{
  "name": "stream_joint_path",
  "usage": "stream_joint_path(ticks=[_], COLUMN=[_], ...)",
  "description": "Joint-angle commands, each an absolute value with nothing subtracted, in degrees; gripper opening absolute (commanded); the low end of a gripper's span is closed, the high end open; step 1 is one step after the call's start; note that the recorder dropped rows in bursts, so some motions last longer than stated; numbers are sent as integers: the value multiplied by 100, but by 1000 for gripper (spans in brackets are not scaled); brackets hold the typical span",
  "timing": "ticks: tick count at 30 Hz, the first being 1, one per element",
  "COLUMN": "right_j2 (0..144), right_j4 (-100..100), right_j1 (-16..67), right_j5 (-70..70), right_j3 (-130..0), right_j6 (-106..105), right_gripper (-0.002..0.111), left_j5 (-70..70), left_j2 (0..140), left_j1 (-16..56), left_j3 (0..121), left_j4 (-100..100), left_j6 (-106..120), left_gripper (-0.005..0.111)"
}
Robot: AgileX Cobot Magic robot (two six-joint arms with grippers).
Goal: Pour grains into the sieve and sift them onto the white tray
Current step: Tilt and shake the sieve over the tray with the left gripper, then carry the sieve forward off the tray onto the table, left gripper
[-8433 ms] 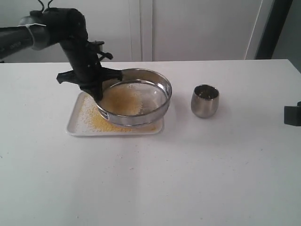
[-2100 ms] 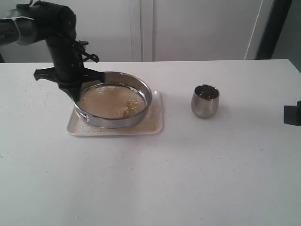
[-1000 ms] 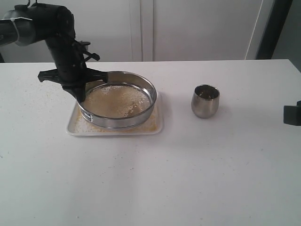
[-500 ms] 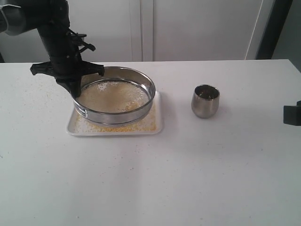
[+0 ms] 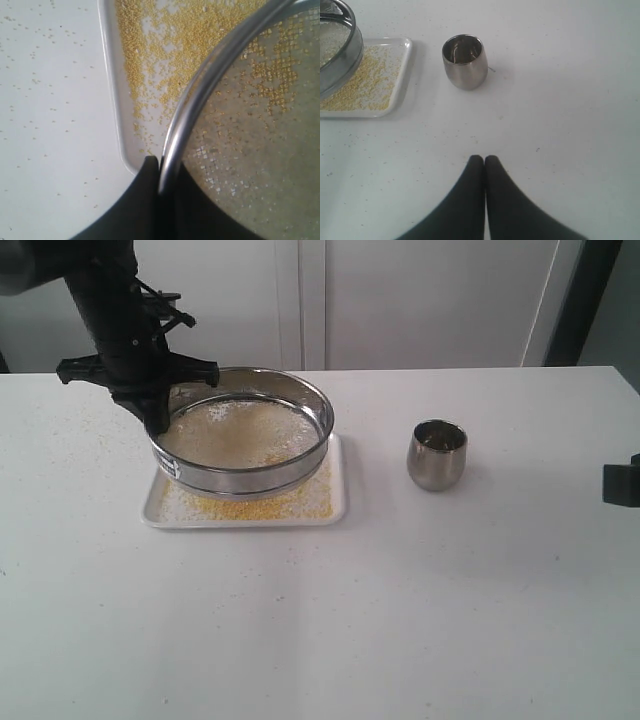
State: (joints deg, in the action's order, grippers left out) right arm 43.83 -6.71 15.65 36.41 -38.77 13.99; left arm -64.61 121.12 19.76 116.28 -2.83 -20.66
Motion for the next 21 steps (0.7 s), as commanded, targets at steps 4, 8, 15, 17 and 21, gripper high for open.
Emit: stream_joint_path(ticks=[4, 8, 15, 17, 21], right_j2=[4348, 4348, 4348, 4348, 4348], right_j4=[-741, -741, -741, -741, -741], right_j1=[1531, 1531, 1531, 1531, 1531], right_j5=[3591, 3591, 3591, 3591, 3591], right_j3=[-3854, -3854, -3854, -3854, -3854], right_j6=[1373, 1373, 1373, 1373, 1373], right_gripper=[0, 0, 0, 0, 0], left_j5=[-6697, -6440, -5777, -5605, -5250], left_j2=[11715, 11473, 11009, 10893, 10627], left_j1=[1961, 1961, 1961, 1961, 1961], left_j3=[11452, 10950, 9895, 9653, 9138], left_j4=[-142, -131, 0, 57, 55], left_j6=[-1906, -1906, -1906, -1906, -1906], left_gripper=[0, 0, 0, 0, 0])
